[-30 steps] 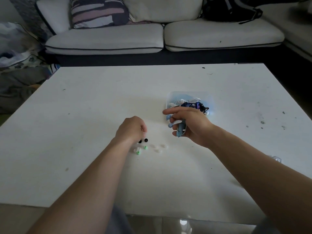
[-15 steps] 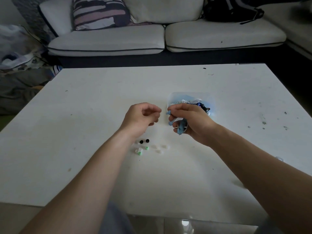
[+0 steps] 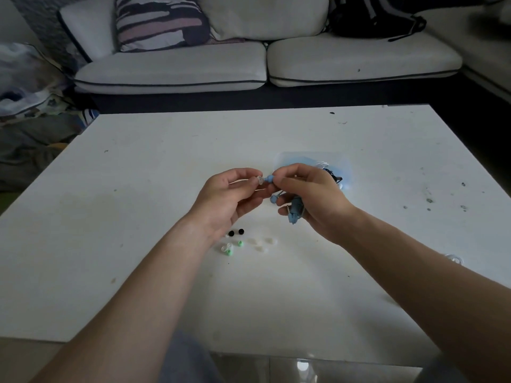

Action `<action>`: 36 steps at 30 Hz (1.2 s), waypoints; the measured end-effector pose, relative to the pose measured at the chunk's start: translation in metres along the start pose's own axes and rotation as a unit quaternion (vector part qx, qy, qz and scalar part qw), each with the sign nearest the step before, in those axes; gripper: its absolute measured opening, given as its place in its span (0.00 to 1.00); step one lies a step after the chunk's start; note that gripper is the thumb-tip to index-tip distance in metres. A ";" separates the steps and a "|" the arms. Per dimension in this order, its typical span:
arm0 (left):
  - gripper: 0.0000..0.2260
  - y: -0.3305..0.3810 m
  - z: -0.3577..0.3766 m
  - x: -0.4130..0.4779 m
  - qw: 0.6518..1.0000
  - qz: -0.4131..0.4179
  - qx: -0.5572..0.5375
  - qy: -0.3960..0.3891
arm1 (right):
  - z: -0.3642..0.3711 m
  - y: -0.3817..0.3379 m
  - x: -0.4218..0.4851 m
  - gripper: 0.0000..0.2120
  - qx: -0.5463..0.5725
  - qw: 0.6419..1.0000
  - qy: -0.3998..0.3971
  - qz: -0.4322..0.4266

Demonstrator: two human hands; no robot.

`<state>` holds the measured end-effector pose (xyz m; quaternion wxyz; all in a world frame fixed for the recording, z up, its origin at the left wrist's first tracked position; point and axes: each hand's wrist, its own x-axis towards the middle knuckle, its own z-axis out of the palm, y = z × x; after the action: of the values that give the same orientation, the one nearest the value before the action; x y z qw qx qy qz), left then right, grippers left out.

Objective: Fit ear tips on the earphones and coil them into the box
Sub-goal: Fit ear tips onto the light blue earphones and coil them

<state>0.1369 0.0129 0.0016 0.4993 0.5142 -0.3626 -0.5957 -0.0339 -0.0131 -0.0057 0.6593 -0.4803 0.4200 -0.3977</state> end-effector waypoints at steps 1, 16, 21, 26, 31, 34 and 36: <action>0.05 0.000 0.000 0.000 1.000 -0.004 -0.008 -0.001 | 0.000 0.000 0.000 0.02 0.004 1.000 0.007 -0.001; 0.06 -0.002 0.003 0.001 1.000 -0.010 -0.015 -0.014 | -0.006 -0.003 0.000 0.04 -0.045 0.998 0.027 -0.025; 0.06 -0.002 0.003 0.001 1.000 -0.008 -0.012 -0.011 | -0.007 -0.002 0.001 0.04 -0.050 0.998 0.032 -0.025; 0.06 0.000 0.003 0.001 1.000 -0.012 -0.012 -0.008 | -0.009 -0.003 0.001 0.03 -0.055 0.998 0.026 -0.020; 0.06 0.000 0.003 0.000 0.999 -0.021 -0.017 -0.023 | -0.015 -0.005 0.001 0.04 -0.067 0.998 -0.007 -0.006; 0.07 0.000 0.002 0.000 0.999 -0.026 -0.023 -0.033 | -0.017 -0.006 0.000 0.04 -0.061 0.998 -0.022 -0.002; 0.07 0.000 0.002 -0.001 0.999 -0.029 -0.024 -0.036 | -0.017 -0.007 0.000 0.04 -0.058 0.998 -0.029 -0.001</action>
<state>0.1353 0.0132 0.0021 0.4812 0.4904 -0.3507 -0.6364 -0.0503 -0.0197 -0.0025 0.6418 -0.5293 0.4229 -0.3594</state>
